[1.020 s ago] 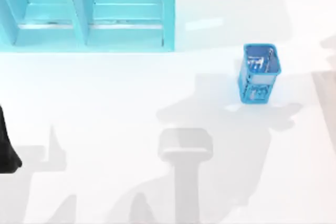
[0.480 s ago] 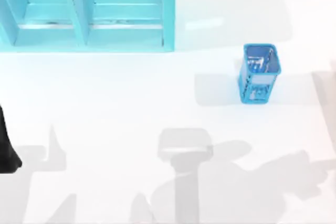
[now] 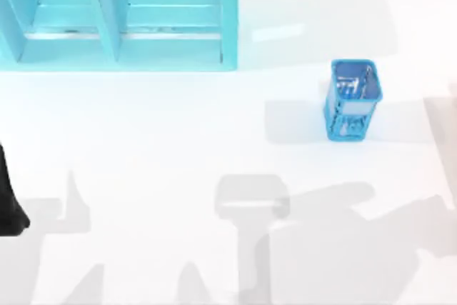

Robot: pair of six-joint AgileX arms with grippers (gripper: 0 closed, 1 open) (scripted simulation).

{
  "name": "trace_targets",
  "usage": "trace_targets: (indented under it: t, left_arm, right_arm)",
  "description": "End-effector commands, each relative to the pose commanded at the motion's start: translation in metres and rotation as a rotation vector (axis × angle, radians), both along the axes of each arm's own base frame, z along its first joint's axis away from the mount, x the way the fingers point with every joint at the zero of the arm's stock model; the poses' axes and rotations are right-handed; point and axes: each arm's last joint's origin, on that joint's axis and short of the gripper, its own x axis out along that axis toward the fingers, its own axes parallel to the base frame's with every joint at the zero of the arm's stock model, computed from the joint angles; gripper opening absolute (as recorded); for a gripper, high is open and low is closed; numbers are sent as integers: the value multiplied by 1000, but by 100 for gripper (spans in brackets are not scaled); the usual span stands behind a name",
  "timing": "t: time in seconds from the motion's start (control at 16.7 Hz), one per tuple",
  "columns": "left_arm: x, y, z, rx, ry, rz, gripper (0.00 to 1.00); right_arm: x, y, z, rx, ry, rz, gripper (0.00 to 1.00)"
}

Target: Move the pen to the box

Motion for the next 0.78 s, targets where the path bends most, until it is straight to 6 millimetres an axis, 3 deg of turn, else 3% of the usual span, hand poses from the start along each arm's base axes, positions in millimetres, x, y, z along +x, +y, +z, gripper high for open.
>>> trace_targets:
  t: [0.24,0.48,0.78]
  left_arm:
    - [0,0,0,0,0,0,100]
    - [0,0,0,0,0,0,100]
    - [0,0,0,0,0,0,100]
  right_arm:
    - [4,1,-27,-1,1,-1,0]
    - [4,1,-28,-1,1,1,0]
    - [4,1,-28,-1,1,1,38]
